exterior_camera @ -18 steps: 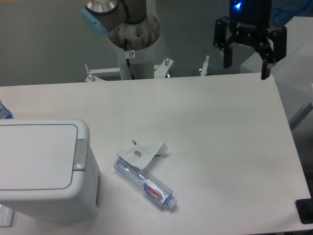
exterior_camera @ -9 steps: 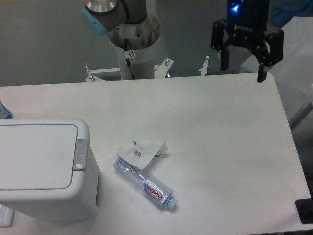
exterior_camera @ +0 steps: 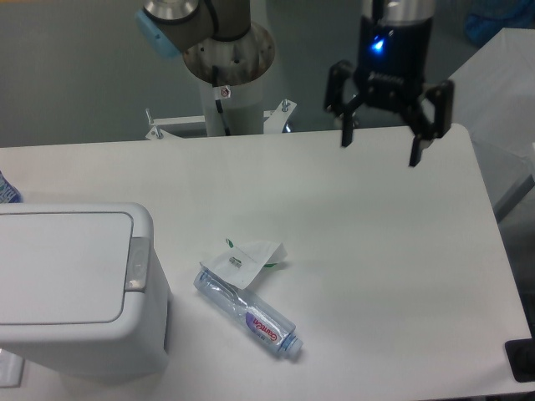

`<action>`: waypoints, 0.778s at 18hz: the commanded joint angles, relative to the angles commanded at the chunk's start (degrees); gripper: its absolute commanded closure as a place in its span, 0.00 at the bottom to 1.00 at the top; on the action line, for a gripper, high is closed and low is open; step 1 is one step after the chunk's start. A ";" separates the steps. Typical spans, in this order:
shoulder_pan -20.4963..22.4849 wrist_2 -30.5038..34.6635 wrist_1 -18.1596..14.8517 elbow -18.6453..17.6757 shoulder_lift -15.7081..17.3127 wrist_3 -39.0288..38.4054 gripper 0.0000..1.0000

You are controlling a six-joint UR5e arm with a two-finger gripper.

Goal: Open the trash can
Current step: 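Move the open gripper over the table toward the white trash can lid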

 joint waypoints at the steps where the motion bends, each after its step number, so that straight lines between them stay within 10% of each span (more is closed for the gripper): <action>1: -1.23 0.00 1.32 -0.09 -0.36 -3.25 0.00; 14: -13.98 0.18 8.10 -0.88 -5.36 -47.91 0.00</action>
